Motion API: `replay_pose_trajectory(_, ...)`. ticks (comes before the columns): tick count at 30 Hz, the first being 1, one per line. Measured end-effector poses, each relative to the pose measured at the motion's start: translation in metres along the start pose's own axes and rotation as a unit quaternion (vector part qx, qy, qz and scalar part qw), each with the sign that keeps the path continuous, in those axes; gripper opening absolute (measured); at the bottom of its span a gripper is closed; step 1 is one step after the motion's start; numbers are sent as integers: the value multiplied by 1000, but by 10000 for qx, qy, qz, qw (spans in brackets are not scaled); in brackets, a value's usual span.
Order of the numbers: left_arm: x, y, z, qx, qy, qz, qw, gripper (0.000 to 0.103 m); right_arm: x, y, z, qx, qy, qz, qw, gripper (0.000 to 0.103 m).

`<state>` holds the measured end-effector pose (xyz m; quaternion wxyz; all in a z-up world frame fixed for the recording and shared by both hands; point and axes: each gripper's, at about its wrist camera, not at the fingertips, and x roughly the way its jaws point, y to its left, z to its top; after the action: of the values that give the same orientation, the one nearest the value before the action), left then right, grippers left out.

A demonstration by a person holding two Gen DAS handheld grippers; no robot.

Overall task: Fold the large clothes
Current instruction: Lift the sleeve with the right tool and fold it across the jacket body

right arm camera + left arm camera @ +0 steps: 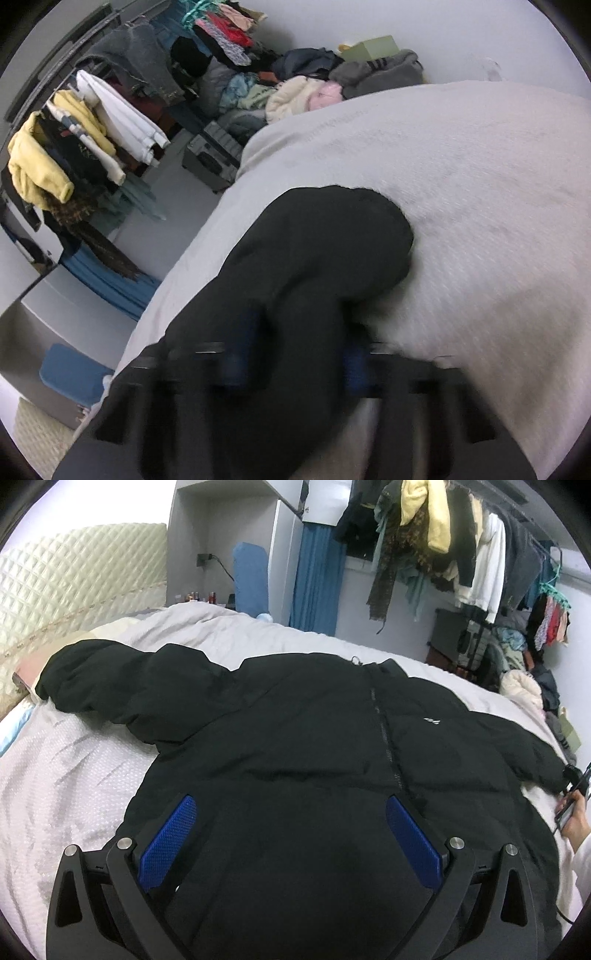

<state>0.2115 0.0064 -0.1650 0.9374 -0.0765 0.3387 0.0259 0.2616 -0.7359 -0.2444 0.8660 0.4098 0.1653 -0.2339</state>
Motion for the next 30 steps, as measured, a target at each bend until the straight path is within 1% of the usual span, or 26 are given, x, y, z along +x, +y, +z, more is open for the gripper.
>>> replay_pose_trajectory(3, 13, -7, -1, 42, 102, 21, 9999, 103, 12, -2, 5, 39, -1, 75, 10000, 29)
replay_pose_trajectory(4, 16, -8, -1, 62, 135, 9, 9999, 103, 13, -1, 7, 13, 27, 28, 10000, 26)
replay_pose_trajectory(5, 17, -9, -1, 94, 147, 14, 9998, 103, 12, 3, 7, -124, 98, -149, 9998, 22)
replay_pose_trajectory(7, 19, -11, -2, 140, 151, 27, 9998, 103, 8, 15, 10, -432, 233, -462, 9977, 12)
replay_pose_trajectory(8, 19, -10, -3, 135, 159, 20, 9998, 103, 4, 23, 15, -515, 248, -582, 9967, 9)
replay_pose_trajectory(9, 18, -9, -3, 134, 172, 23, 9998, 103, -1, 28, 18, -560, 228, -647, 9961, 6)
replay_pose_trajectory(12, 7, -7, -6, 207, 104, 77, 9997, 103, -41, 48, 35, -745, -150, -772, 9941, 3)
replay_pose_trajectory(13, 1, -6, -6, 228, 23, 102, 9997, 103, -58, 54, 42, -734, -346, -726, 9941, 2)
replay_pose_trajectory(15, -13, -3, -7, 237, -187, 59, 9995, 103, -87, 69, 51, -801, -581, -717, 9925, 2)
replay_pose_trajectory(18, -37, -1, -5, 379, -551, 59, 9977, 103, -128, 98, 60, -1000, -833, -628, 9895, 1)
replay_pose_trajectory(20, -45, 0, -5, 442, -660, 42, 9968, 103, -155, 122, 66, -1130, -952, -488, 9878, 1)
replay_pose_trajectory(21, -49, 0, -5, 472, -678, -27, 9966, 103, -162, 132, 68, -1187, -996, -446, 9869, 1)
replay_pose_trajectory(23, -54, 0, -6, 519, -640, -135, 9965, 103, -190, 164, 72, -1321, -1114, -273, 9846, 1)
replay_pose_trajectory(27, -61, 7, -5, 491, -575, -240, 9968, 103, -228, 226, 77, -1626, -1303, 20, 9780, 1)
replay_pose_trajectory(30, -68, 15, -4, 357, -561, -415, 9969, 103, -260, 280, 70, -2062, -1420, 302, 9677, 1)
